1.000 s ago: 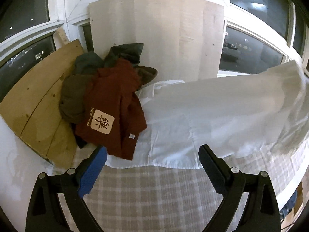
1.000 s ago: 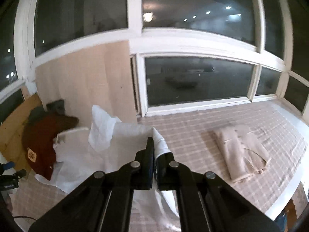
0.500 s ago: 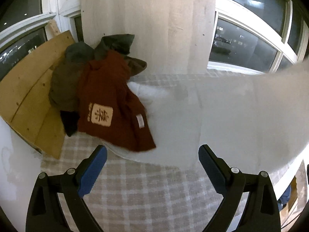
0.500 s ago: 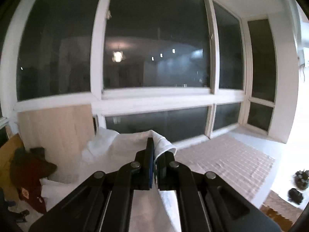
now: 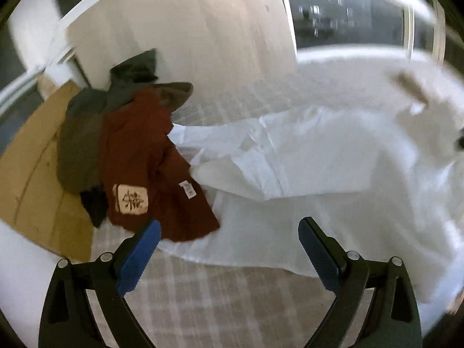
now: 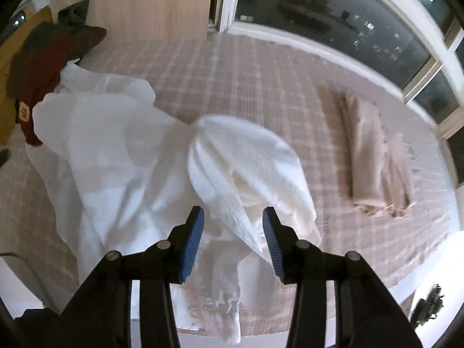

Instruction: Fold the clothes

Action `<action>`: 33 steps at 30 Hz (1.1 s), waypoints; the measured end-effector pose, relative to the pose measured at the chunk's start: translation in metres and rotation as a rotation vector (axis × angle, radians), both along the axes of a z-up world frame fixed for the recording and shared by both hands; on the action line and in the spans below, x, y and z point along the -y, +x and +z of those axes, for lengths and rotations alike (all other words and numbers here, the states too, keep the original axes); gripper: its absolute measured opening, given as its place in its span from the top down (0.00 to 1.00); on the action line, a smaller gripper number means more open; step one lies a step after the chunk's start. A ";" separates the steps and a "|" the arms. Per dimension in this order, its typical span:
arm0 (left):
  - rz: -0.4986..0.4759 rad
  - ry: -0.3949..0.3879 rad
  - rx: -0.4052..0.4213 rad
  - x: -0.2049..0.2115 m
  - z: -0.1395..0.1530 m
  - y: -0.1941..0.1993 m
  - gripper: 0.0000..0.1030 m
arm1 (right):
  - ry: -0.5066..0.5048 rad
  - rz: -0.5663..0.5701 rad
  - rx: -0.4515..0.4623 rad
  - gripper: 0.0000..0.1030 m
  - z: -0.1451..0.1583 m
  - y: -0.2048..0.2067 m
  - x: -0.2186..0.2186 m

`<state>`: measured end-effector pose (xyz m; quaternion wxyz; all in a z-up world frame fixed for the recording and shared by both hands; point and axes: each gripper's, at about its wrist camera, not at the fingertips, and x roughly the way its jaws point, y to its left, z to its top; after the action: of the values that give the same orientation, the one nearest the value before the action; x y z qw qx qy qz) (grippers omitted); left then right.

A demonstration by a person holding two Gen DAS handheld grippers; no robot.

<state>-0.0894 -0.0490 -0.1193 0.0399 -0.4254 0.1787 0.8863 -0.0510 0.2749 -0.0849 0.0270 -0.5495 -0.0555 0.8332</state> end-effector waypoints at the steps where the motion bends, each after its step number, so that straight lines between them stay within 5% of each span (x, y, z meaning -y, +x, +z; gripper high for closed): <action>1: 0.000 -0.012 -0.010 -0.006 -0.003 -0.006 0.07 | -0.009 0.008 0.000 0.58 -0.001 0.001 -0.010; 4: -0.001 -0.030 -0.031 -0.024 -0.011 -0.025 0.07 | -0.038 0.030 -0.001 0.49 -0.003 0.005 -0.039; 8: -0.041 0.071 0.053 -0.041 -0.027 -0.058 0.15 | -0.085 0.050 0.009 0.41 -0.014 -0.013 -0.063; 10: -0.030 0.079 0.132 -0.045 -0.042 -0.075 0.62 | -0.132 0.047 0.028 0.41 -0.023 -0.026 -0.071; 14: -0.050 0.221 0.233 -0.035 -0.055 -0.088 0.85 | -0.199 0.093 0.054 0.40 -0.047 -0.045 -0.057; 19: -0.113 0.204 0.182 -0.029 -0.031 -0.081 0.93 | -0.184 0.095 0.060 0.40 -0.075 -0.051 -0.030; 21: -0.138 0.196 0.161 -0.027 -0.022 -0.079 0.93 | -0.188 0.080 0.042 0.70 -0.076 -0.050 -0.026; 26: -0.164 0.239 0.147 -0.022 -0.001 -0.079 0.96 | -0.301 -0.012 -0.016 0.89 -0.057 -0.047 -0.037; 33: -0.284 0.289 -0.024 -0.041 0.114 -0.084 0.97 | -0.341 -0.107 -0.342 0.92 0.071 -0.016 -0.076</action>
<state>-0.1734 -0.0082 -0.0052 0.2229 -0.3754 0.1083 0.8931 -0.0668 0.3510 -0.0138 -0.0128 -0.3991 0.1203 0.9089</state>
